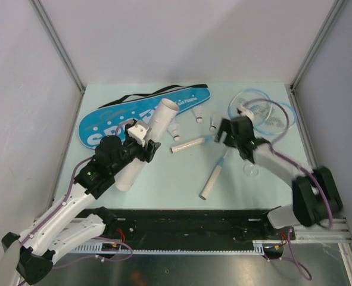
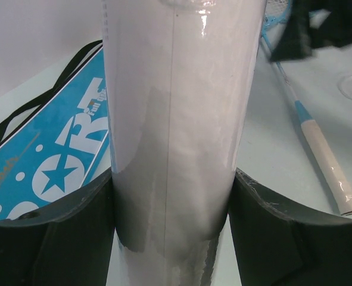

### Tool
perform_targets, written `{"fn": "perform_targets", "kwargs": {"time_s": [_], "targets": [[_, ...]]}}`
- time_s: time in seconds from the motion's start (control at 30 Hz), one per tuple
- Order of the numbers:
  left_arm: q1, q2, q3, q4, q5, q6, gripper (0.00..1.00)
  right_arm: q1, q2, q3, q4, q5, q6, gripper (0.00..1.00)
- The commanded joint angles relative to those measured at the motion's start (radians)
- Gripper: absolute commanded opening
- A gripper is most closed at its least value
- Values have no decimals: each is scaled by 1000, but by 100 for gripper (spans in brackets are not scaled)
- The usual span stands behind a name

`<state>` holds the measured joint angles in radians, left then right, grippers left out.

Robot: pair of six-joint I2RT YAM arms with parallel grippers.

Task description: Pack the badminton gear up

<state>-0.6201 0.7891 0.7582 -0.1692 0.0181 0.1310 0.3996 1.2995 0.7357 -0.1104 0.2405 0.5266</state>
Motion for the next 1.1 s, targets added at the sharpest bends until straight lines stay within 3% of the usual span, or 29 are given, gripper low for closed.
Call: {"fn": "perform_targets", "kwargs": {"time_s": [0.0, 0.07, 0.1, 0.13, 0.2, 0.27, 0.33, 0.6, 0.83, 0.93, 1.03, 1.07], "targets": [[5, -24, -8, 62, -3, -16, 36, 10, 288, 329, 66, -82, -20, 87], [5, -34, -13, 63, 13, -19, 37, -42, 342, 355, 144, -179, -57, 80], [5, -36, -17, 63, 16, -21, 37, -62, 378, 372, 217, -231, -98, 80], [5, -39, -17, 63, 20, -25, 37, -97, 401, 386, 244, -388, -162, 80], [5, -42, -22, 63, 46, -30, 38, -133, 467, 431, 287, -482, -313, 80], [5, -37, -20, 65, 80, -33, 38, -212, 538, 503, 272, -674, -370, 79], [5, -28, -20, 63, 95, -34, 38, -258, 657, 650, 154, -779, -390, 72], [3, -2, -16, 65, 140, -39, 39, -309, 891, 928, -102, -932, -583, 63], [3, 13, -14, 66, 152, -39, 39, -292, 951, 972, -141, -1029, -605, 49], [5, 21, -13, 65, 152, -39, 39, -294, 942, 959, -138, -1037, -602, 38], [5, 27, -14, 66, 151, -36, 39, -304, 919, 961, -132, -1078, -570, 19], [3, 29, -13, 65, 146, -36, 39, -308, 905, 959, -120, -1083, -532, 0]]}}
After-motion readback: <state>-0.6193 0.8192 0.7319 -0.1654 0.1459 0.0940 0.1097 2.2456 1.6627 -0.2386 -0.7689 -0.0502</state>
